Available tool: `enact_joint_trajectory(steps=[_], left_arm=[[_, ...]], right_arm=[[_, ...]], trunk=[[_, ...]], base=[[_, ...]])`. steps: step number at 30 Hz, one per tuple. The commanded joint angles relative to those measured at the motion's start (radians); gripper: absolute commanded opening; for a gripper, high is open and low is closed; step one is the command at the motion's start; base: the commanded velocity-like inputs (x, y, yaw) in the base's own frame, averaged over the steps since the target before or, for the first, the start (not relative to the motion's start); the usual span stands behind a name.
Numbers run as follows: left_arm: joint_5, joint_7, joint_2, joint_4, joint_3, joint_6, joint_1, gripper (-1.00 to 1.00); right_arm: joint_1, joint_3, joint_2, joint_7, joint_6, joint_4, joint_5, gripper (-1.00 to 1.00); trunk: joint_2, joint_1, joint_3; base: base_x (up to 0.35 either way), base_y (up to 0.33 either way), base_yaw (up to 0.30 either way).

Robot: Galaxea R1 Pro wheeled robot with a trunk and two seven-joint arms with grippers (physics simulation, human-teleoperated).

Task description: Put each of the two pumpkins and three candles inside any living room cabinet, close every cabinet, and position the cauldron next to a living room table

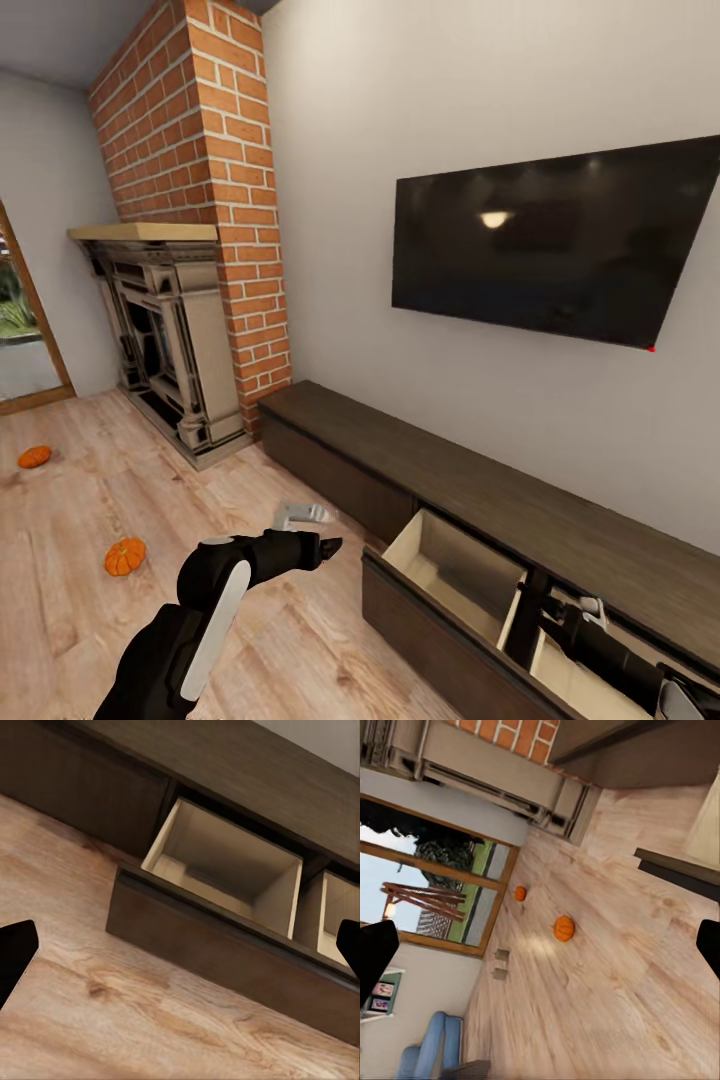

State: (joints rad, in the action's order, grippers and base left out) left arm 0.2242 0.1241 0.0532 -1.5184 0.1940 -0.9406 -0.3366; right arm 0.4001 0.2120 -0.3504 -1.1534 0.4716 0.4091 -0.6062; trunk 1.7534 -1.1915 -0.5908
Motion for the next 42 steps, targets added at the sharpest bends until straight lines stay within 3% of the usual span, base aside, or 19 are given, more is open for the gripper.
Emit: enact_joint_trajectory(steps=[1, 19, 24, 26, 32, 38, 39, 42], left_arm=[[-0.003, 0.005, 0.001, 0.0, -0.001, -0.004, -0.001, 1.0], [-0.004, 0.01, -0.003, 0.001, -0.002, -0.002, -0.002, 1.0], [-0.006, -0.001, -0.006, 0.007, -0.004, 0.055, -0.007, 1.0], [-0.007, -0.018, -0.009, 0.009, -0.005, 0.073, -0.008, 1.0], [-0.007, -0.15, -0.053, 0.018, -0.006, 0.144, -0.01, 1.0], [-0.006, -0.261, -0.071, 0.032, -0.009, 0.167, -0.013, 1.0], [-0.006, -0.272, -0.074, 0.035, -0.014, 0.167, -0.013, 1.0], [-0.007, -0.304, -0.082, 0.056, -0.074, 0.17, -0.014, 1.0]], right_arm=[[0.0, 0.001, 0.0, -0.002, 0.009, 0.0, -0.004, 1.0], [0.0, -0.005, 0.008, 0.031, 0.009, 0.012, -0.005, 1.0], [0.0, -0.005, 0.014, 0.033, 0.009, 0.015, -0.004, 1.0], [0.0, -0.005, 0.015, 0.033, 0.01, 0.015, -0.004, 1.0], [0.0, -0.017, 0.016, 0.032, 0.009, 0.016, -0.004, 1.0], [0.0, -0.025, 0.024, 0.035, 0.009, 0.017, -0.004, 1.0], [0.0, -0.025, 0.025, 0.038, 0.009, 0.017, -0.004, 1.0], [0.0, -0.026, 0.029, 0.056, 0.009, 0.02, -0.004, 1.0]], trunk=[[-0.007, 0.004, 0.003], [-0.133, 0.073, 0.077], [-0.168, 0.092, 0.096], [-0.182, 0.1, 0.104], [-0.224, 0.123, 0.128], [-0.266, 0.146, 0.152], [-0.273, 0.15, 0.156], [-0.294, 0.161, 0.168]], base=[[0.0, 0.0, 0.238], [0.0, 0.0, 0.249], [0.0, 0.0, 0.258], [0.0, 0.0, 0.26], [0.0, 0.0, 0.261], [0.0, 0.0, 0.262], [0.0, 0.0, 0.262], [0.0, 0.0, 0.262]])
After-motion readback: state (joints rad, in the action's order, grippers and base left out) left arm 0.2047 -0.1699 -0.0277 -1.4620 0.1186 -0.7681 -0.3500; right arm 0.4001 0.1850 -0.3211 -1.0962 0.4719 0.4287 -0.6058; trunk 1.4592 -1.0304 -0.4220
